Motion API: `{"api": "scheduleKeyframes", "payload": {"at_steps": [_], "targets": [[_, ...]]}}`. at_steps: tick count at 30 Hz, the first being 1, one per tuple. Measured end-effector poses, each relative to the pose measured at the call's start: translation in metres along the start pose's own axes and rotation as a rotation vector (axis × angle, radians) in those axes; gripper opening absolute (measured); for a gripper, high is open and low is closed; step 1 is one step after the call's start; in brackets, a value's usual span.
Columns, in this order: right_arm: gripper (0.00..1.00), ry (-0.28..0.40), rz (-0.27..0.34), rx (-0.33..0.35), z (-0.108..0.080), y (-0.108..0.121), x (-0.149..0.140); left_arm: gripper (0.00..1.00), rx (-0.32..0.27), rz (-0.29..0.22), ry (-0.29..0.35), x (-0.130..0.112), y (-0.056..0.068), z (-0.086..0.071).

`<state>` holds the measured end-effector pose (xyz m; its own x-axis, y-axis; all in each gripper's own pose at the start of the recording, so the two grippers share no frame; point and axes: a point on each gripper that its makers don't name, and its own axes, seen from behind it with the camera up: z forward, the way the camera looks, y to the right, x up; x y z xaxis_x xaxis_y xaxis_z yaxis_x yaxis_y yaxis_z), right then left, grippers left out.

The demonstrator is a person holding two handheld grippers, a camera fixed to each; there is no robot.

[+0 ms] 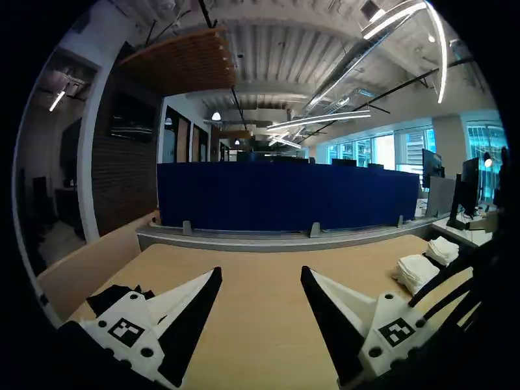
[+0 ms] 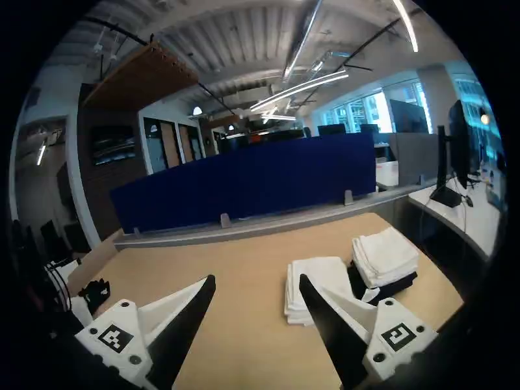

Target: Fold towel

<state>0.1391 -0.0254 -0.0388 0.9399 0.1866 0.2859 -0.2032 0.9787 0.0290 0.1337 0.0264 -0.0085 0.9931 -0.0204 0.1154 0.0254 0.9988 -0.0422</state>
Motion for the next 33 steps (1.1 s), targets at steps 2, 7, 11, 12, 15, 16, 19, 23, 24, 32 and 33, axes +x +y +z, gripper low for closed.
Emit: {"api": "scheduleKeyframes", "payload": {"at_steps": [2, 7, 11, 12, 15, 16, 19, 23, 24, 32, 33], "targets": [[1.0, -0.005, 0.006, -0.003, 0.001, 0.002, 0.0, 0.9, 0.01, 0.007, 0.002, -0.006, 0.0, 0.003], [1.0, -0.005, 0.03, -0.02, 0.007, 0.009, 0.001, 0.9, 0.022, 0.025, 0.015, -0.025, 0.003, 0.007], [1.0, -0.002, 0.052, -0.033, 0.012, 0.015, 0.003, 0.9, 0.027, 0.034, 0.026, -0.041, 0.002, 0.008], [1.0, 0.0, 0.06, -0.035, 0.014, 0.015, 0.004, 0.9, 0.027, 0.036, 0.031, -0.044, 0.001, 0.008], [1.0, 0.01, 0.089, -0.037, 0.019, 0.016, 0.007, 0.9, 0.026, 0.043, 0.054, -0.049, -0.002, 0.008], [1.0, 0.013, 0.094, -0.038, 0.02, 0.016, 0.008, 0.9, 0.025, 0.047, 0.062, -0.051, -0.004, 0.008], [1.0, 0.021, 0.1, -0.042, 0.025, 0.017, 0.008, 0.9, 0.026, 0.058, 0.08, -0.058, -0.011, 0.01], [1.0, 0.035, 0.085, -0.054, 0.032, 0.022, 0.009, 0.9, 0.031, 0.059, 0.09, -0.072, -0.019, 0.012], [1.0, 0.039, 0.08, -0.058, 0.034, 0.024, 0.009, 0.9, 0.031, 0.055, 0.091, -0.076, -0.021, 0.012], [1.0, 0.06, 0.062, -0.069, 0.047, 0.029, 0.008, 0.9, 0.037, 0.032, 0.107, -0.106, -0.031, 0.016], [1.0, 0.058, 0.061, -0.067, 0.049, 0.029, 0.006, 0.9, 0.039, 0.033, 0.107, -0.108, -0.032, 0.016]]}}
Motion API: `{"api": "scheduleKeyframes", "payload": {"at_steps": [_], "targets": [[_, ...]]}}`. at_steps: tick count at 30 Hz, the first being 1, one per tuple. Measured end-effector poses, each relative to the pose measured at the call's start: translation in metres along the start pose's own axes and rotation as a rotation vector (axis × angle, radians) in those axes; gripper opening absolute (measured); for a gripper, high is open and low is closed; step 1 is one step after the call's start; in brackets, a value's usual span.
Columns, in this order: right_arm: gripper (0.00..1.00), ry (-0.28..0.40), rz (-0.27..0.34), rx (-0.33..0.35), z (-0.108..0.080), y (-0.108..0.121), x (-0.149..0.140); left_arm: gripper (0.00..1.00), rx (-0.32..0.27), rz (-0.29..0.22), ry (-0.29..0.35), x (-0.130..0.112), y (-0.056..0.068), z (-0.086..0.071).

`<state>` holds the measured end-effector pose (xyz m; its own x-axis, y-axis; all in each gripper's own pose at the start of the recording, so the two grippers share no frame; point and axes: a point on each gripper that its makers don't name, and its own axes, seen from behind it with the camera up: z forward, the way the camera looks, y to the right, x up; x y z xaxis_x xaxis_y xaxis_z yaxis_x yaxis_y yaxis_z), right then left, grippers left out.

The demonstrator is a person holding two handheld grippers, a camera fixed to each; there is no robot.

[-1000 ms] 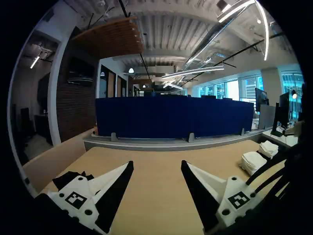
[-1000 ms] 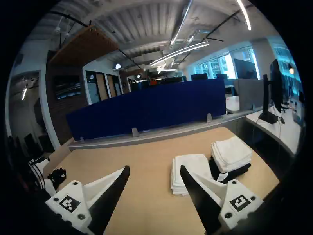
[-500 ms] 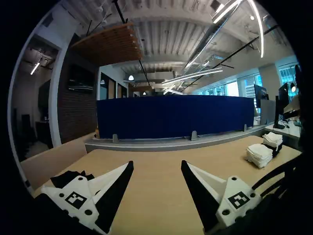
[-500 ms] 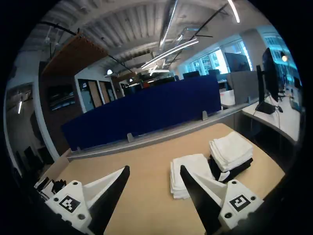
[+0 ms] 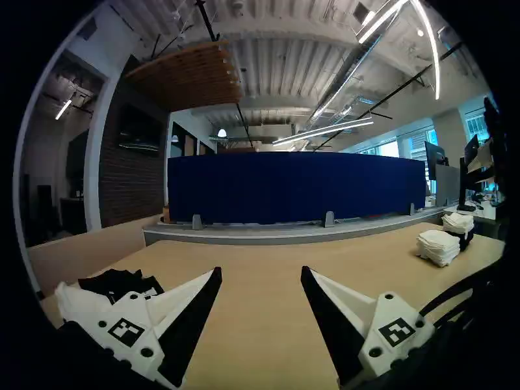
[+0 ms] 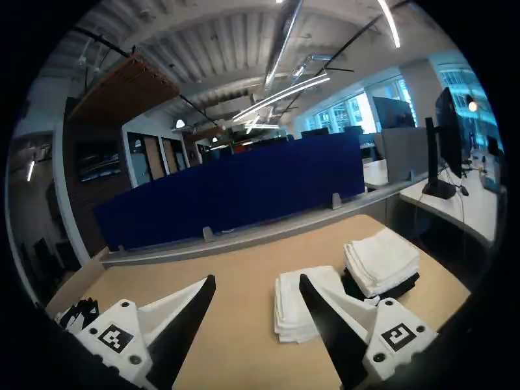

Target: Fold towel

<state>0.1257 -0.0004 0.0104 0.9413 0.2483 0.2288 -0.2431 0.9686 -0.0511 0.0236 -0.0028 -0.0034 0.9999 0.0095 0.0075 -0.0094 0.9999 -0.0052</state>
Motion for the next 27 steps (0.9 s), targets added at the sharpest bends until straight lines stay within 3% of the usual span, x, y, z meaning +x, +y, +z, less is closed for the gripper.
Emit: {"api": "scheduleKeyframes", "payload": {"at_steps": [17, 27], "targets": [[1.0, -0.026, -0.016, 0.029, 0.01, -0.015, -0.011, 0.9, 0.016, -0.012, 0.007, -0.023, -0.011, 0.005], [1.0, -0.028, -0.015, 0.039, 0.007, -0.023, -0.012, 0.9, 0.011, -0.012, 0.008, -0.024, -0.008, 0.006]]}}
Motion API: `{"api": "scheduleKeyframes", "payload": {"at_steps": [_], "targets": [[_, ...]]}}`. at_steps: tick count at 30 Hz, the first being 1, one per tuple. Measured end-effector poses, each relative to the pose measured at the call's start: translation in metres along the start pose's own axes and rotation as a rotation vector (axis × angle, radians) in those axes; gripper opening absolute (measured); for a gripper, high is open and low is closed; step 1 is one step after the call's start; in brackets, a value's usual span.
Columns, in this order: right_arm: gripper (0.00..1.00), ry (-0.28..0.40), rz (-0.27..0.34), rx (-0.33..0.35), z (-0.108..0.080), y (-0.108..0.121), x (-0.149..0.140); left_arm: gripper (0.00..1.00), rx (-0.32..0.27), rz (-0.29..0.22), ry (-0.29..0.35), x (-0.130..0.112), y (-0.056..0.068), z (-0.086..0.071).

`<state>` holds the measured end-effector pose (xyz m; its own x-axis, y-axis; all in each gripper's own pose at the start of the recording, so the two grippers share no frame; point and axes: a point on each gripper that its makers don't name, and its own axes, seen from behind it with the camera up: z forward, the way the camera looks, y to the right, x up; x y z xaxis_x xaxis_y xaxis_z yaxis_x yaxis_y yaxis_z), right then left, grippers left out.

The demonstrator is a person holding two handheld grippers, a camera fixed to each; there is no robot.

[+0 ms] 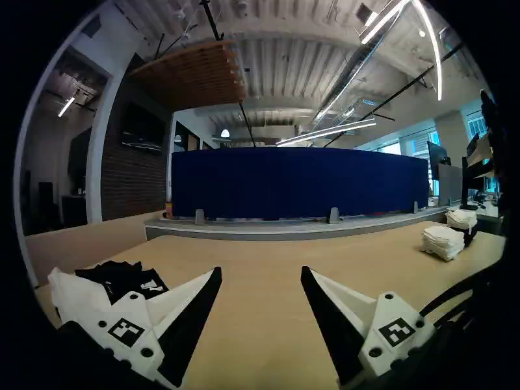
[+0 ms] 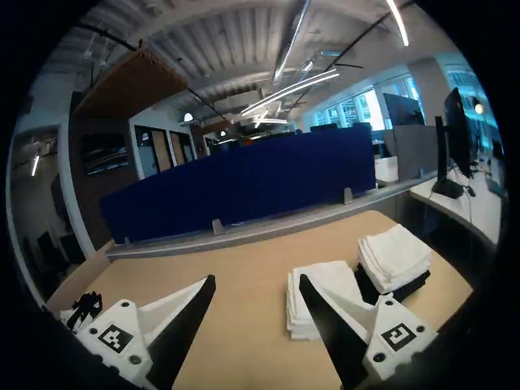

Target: Fold towel

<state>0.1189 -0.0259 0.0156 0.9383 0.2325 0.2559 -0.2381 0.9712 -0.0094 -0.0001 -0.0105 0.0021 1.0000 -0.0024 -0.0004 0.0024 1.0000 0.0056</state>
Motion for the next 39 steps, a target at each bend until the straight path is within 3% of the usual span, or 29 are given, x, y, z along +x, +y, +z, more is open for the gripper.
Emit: {"api": "scheduleKeyframes", "payload": {"at_steps": [11, 24, 30, 39], "targets": [[1.0, 0.057, -0.003, -0.007, -0.009, 0.009, 0.013, 0.9, 0.002, 0.001, -0.001, 0.0, -0.001, 0.0], [1.0, 0.13, -0.063, -0.001, -0.028, 0.027, 0.022, 0.91, 0.001, 0.002, 0.0, -0.001, -0.001, 0.0], [1.0, 0.174, -0.092, 0.001, -0.023, 0.039, 0.006, 0.91, 0.001, 0.002, 0.0, 0.0, 0.0, 0.0], [1.0, 0.197, -0.142, -0.028, -0.012, 0.068, -0.042, 0.91, 0.001, 0.002, 0.0, -0.001, 0.0, -0.001]]}}
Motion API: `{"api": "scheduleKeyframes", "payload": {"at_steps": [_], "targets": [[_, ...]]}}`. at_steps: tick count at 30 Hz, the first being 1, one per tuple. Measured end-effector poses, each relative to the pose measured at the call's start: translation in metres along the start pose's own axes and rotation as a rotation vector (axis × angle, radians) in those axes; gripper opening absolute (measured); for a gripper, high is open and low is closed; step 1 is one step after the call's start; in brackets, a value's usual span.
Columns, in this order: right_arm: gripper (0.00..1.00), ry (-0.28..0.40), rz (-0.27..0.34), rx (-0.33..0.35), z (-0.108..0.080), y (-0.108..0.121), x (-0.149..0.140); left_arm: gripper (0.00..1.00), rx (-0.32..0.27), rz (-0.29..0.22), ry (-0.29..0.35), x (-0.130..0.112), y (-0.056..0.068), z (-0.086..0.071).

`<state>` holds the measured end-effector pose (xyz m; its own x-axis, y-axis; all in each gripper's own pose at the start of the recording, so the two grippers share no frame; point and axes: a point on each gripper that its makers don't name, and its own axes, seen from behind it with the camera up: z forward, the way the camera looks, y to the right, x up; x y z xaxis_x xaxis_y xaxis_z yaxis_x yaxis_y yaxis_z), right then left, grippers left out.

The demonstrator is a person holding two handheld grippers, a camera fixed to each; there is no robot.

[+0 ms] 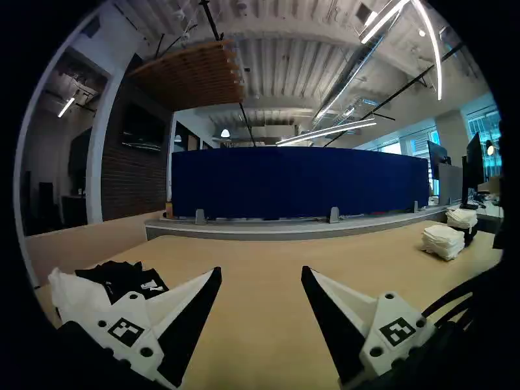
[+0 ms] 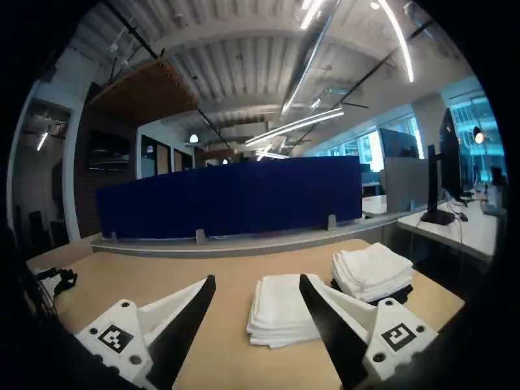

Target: Fold towel

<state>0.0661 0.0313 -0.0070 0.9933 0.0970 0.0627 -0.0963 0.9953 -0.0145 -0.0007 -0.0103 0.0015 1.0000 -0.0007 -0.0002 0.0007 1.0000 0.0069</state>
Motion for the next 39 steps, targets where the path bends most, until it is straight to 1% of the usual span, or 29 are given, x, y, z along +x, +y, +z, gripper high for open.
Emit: {"api": "scheduleKeyframes", "payload": {"at_steps": [3, 9, 15, 20, 24, 29, 33, 39], "targets": [[1.0, 0.015, -0.002, -0.001, 0.001, 0.002, -0.015, 0.91, 0.0, 0.0, 0.0, 0.0, 0.0, 0.0], [1.0, 0.022, 0.013, 0.02, 0.006, -0.006, -0.04, 0.91, 0.0, 0.0, 0.0, 0.0, 0.0, 0.0], [1.0, 0.04, 0.06, 0.004, 0.011, 0.001, -0.048, 0.91, 0.0, 0.0, 0.0, 0.0, 0.0, 0.0], [1.0, 0.041, 0.073, 0.01, 0.014, -0.003, -0.055, 0.91, 0.0, 0.0, 0.0, 0.0, 0.0, 0.0], [1.0, 0.033, 0.066, 0.007, 0.016, -0.004, -0.061, 0.91, 0.0, 0.0, 0.0, 0.0, 0.0, 0.0], [1.0, 0.04, 0.036, 0.013, 0.015, -0.008, -0.063, 0.92, 0.0, 0.0, 0.0, 0.0, -0.001, 0.0], [1.0, 0.046, 0.026, 0.022, 0.013, -0.01, -0.063, 0.92, 0.0, 0.0, 0.0, 0.0, -0.001, 0.001], [1.0, 0.058, 0.003, 0.017, 0.009, -0.011, -0.062, 0.92, 0.0, 0.0, 0.0, 0.0, -0.001, 0.0]]}}
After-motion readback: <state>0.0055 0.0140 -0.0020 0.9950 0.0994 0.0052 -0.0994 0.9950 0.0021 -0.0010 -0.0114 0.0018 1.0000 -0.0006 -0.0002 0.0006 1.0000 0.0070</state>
